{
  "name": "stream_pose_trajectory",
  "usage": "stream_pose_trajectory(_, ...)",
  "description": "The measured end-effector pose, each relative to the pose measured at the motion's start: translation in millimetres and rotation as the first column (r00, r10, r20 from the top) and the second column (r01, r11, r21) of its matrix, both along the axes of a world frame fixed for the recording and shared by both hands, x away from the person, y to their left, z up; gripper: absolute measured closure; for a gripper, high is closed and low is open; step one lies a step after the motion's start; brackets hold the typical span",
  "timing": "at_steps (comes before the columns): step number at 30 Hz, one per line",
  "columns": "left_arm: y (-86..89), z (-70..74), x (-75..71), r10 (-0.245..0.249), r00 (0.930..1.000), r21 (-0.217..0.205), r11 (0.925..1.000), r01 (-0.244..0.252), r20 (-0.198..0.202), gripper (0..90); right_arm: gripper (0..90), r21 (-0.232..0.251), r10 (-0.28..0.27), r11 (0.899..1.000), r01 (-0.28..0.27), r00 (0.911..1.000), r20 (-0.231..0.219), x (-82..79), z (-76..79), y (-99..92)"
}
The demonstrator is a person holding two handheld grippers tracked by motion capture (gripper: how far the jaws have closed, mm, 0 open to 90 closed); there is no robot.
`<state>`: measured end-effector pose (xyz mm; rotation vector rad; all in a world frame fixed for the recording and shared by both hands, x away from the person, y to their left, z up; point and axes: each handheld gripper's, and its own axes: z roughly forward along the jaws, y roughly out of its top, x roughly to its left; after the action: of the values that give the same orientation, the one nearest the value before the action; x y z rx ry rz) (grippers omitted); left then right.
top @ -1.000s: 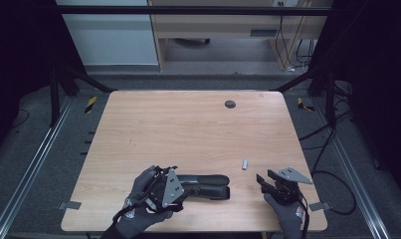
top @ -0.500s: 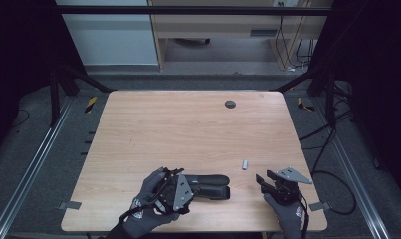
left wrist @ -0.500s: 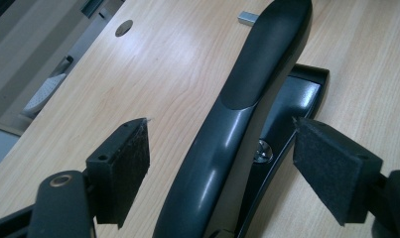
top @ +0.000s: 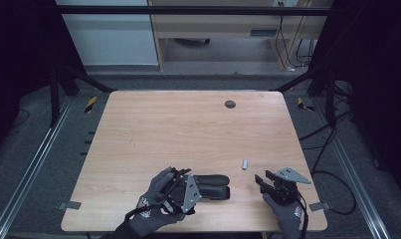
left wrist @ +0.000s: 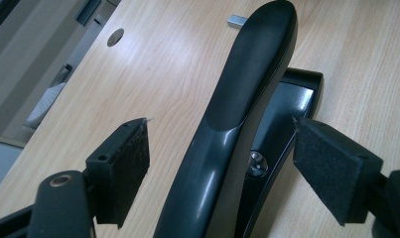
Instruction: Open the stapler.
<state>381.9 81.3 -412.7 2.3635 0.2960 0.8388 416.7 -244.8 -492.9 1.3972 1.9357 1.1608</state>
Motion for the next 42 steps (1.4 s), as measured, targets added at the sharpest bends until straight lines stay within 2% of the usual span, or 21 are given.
stream_pose_trajectory(6,-11.3,-2.8,0.1,-0.027,0.9996,0.042,0.9987,0.027,0.012,21.3,52.9,0.005,0.000,1.000,0.000,1.0000,-0.001,-0.3,0.6,-1.1)
stream_pose_trajectory(11,-16.1,-1.1,1.6,-0.033,0.9992,0.053,0.9981,0.032,0.021,21.4,53.2,0.004,0.000,1.000,0.000,1.0000,0.000,-0.2,0.6,-0.9)
stream_pose_trajectory(14,-21.2,-0.4,1.8,-0.041,0.9987,0.076,0.9964,0.039,0.031,21.8,53.3,0.005,0.002,1.000,-0.002,1.0000,0.004,-0.8,1.5,-1.1)
stream_pose_trajectory(16,-22.6,-1.6,2.1,-0.043,0.9986,0.074,0.9965,0.041,0.031,22.1,53.4,0.008,-0.001,1.000,0.001,1.0000,0.005,-0.7,1.4,-1.1)
stream_pose_trajectory(18,-25.8,-3.8,2.4,-0.047,0.9984,0.101,0.9939,0.044,0.032,22.3,53.6,0.006,0.001,1.000,-0.001,1.0000,0.002,-0.8,1.2,-1.2)
stream_pose_trajectory(29,-34.4,-11.4,6.5,-0.044,0.9981,0.148,0.9883,0.037,0.044,22.5,54.8,0.003,0.003,1.000,-0.003,1.0000,0.000,-0.4,0.3,0.2)
stream_pose_trajectory(32,-37.6,-12.7,8.6,-0.046,0.9976,0.170,0.9847,0.037,0.052,22.7,55.5,0.005,0.004,1.000,-0.004,1.0000,-0.002,-0.5,0.3,0.5)
stream_pose_trajectory(42,-44.6,-16.5,10.0,-0.044,0.9971,0.193,0.9808,0.031,0.062,23.6,58.1,0.006,0.010,1.000,-0.010,0.9999,-0.003,-0.8,-0.2,0.8)
